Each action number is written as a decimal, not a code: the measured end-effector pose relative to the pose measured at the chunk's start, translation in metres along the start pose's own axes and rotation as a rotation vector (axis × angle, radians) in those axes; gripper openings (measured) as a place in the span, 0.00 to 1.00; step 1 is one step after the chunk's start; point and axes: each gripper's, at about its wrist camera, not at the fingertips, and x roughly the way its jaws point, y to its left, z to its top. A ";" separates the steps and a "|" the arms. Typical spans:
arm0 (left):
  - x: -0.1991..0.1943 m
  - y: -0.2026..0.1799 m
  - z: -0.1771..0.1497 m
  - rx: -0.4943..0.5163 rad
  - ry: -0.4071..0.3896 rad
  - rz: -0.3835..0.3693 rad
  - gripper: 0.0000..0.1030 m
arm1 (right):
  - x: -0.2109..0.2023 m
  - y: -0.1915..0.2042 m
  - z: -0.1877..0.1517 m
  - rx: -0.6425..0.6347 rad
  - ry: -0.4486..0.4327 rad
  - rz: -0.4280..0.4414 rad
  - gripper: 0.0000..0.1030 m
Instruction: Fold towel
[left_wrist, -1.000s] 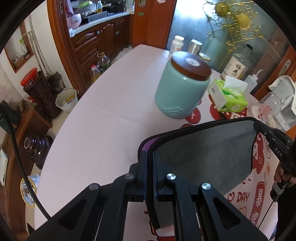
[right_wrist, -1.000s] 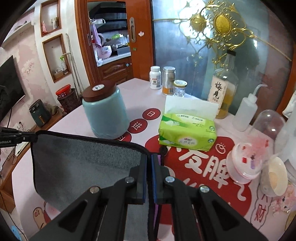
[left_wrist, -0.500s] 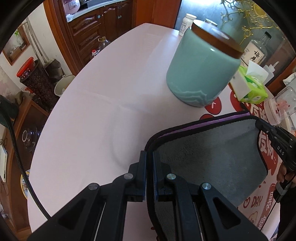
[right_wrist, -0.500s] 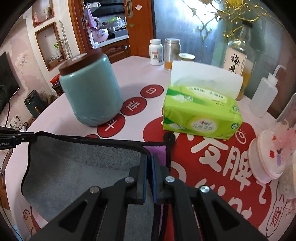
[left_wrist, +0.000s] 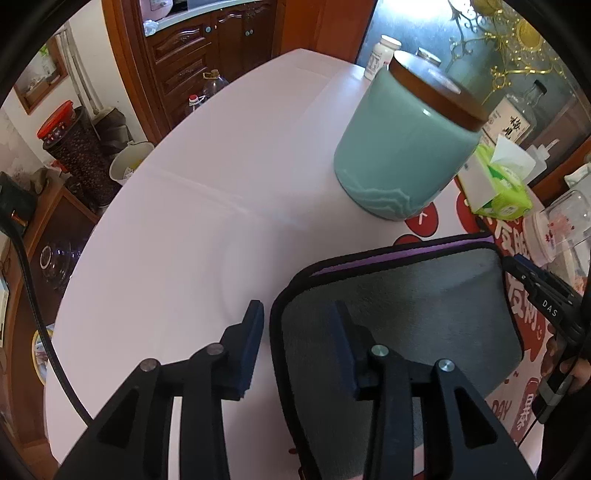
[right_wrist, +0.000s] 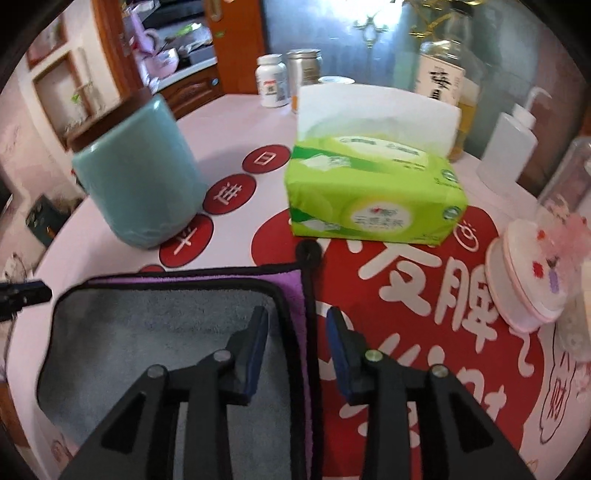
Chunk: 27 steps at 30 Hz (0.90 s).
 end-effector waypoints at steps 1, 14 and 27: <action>-0.005 0.001 -0.002 -0.003 -0.002 -0.001 0.37 | -0.004 -0.002 0.000 0.018 -0.004 -0.005 0.33; -0.078 -0.002 -0.050 0.035 -0.027 0.006 0.57 | -0.086 -0.021 -0.050 0.193 -0.046 -0.050 0.51; -0.149 -0.059 -0.145 0.129 -0.057 -0.069 0.59 | -0.189 -0.027 -0.164 0.379 -0.070 -0.095 0.59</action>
